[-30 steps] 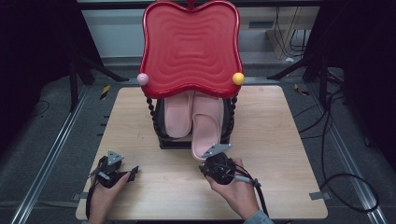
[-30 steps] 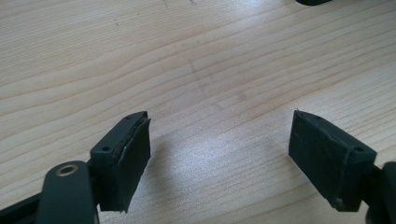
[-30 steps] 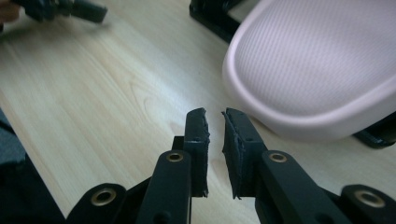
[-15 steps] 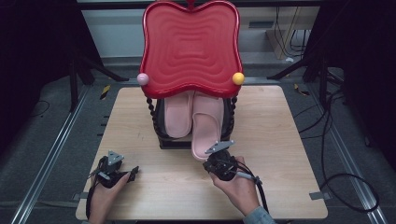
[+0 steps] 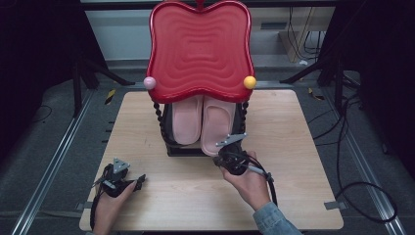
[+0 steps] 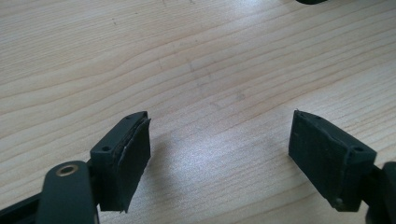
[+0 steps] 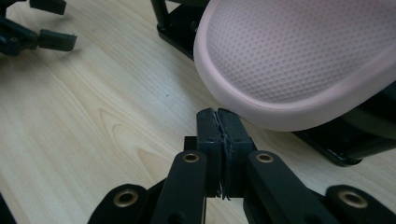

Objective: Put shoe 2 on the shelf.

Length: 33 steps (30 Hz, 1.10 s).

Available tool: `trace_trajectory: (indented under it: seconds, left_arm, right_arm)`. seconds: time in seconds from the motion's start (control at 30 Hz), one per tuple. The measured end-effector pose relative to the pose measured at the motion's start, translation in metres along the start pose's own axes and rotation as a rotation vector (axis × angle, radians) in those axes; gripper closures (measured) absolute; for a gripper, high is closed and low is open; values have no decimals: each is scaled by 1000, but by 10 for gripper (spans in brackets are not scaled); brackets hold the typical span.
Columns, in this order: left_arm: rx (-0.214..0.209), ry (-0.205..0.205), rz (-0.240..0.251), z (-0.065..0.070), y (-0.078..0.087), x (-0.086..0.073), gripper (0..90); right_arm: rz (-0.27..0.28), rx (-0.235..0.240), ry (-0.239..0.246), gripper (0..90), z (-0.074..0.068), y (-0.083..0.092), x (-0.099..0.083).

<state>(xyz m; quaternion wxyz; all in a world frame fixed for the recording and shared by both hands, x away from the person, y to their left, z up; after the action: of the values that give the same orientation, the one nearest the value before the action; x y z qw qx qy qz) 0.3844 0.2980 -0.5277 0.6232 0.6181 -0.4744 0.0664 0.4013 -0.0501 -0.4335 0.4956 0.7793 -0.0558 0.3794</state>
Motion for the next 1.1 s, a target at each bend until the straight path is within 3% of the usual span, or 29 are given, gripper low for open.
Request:
trace_trajectory:
  seconds: [0.4, 0.97, 1.03, 1.1]
  left_arm:
    - [0, -1, 0, 1, 0, 0, 203]
    - [-2, 1, 1, 0, 0, 0, 203]
    - [-3, -1, 0, 1, -1, 0, 203]
    - [-3, -2, 0, 1, -1, 0, 203]
  right_arm:
    - [34, -6, -42, 897, 16, -1, 18]
    - [37, -8, -92, 881, 25, -5, 28]
    - [35, -7, -97, 834, 25, -6, 28]
    - [30, -8, -89, 729, 22, -6, 26]
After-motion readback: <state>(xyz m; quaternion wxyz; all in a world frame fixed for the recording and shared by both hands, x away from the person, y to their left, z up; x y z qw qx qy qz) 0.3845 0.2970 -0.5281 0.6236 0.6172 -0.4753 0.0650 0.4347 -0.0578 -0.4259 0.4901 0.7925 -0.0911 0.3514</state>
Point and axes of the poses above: each handheld gripper's, and its own axes: y roughly backward along the jaws, x roughly out of its top, z roughly to its right, the point moved 4 cm from there along -y, roughly forward along the jaws, and after that the axes turned 12 degrees about -y, right-handed, at the moved point
